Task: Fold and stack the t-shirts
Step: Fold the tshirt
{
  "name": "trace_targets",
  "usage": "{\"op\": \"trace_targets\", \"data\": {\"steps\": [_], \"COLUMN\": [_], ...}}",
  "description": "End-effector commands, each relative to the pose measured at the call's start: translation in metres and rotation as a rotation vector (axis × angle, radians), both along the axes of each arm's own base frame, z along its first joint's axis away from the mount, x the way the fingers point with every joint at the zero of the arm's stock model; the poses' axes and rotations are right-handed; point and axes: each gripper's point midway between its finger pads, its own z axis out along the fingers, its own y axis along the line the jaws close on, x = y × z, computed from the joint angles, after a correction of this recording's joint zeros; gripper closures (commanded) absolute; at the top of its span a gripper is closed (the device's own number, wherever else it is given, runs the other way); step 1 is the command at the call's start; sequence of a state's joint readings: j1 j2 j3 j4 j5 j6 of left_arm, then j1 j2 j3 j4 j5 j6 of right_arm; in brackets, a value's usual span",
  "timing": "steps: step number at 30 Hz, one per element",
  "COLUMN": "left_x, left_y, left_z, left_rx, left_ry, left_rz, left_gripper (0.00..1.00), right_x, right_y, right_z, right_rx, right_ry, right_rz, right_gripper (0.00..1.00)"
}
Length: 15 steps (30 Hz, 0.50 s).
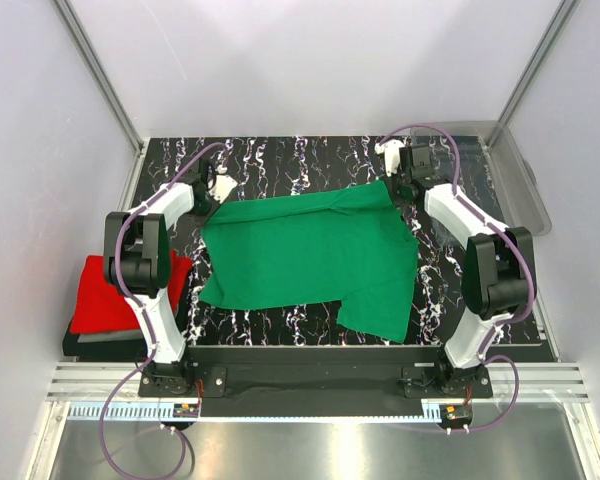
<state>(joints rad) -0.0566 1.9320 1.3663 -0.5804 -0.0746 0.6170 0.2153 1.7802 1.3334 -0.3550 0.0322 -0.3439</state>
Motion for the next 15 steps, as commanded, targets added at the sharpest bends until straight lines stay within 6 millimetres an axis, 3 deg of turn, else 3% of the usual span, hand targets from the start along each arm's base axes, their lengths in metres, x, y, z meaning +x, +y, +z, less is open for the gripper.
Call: {"op": "trace_targets", "data": {"steps": [1,9,15], "left_x": [0.014,0.014,0.011], "left_y": [0.002,0.0,0.001], "left_z": [0.029,0.036,0.042], "left_rx": [-0.006,-0.02,-0.012], "left_ry": [-0.09,-0.107,-0.114], "left_rz": [0.001,-0.001,-0.01], "left_gripper": [1.0,1.0,1.0], "right_x": [0.001,-0.011,-0.016], "right_y": [0.011,0.016,0.017], "right_z": [0.046,0.048,0.06], "right_rx": [0.065,0.092,0.099], "right_ry": [-0.072,-0.054,-0.068], "right_rz": [0.004,0.022,0.04], "right_gripper": [1.0,1.0,1.0]}}
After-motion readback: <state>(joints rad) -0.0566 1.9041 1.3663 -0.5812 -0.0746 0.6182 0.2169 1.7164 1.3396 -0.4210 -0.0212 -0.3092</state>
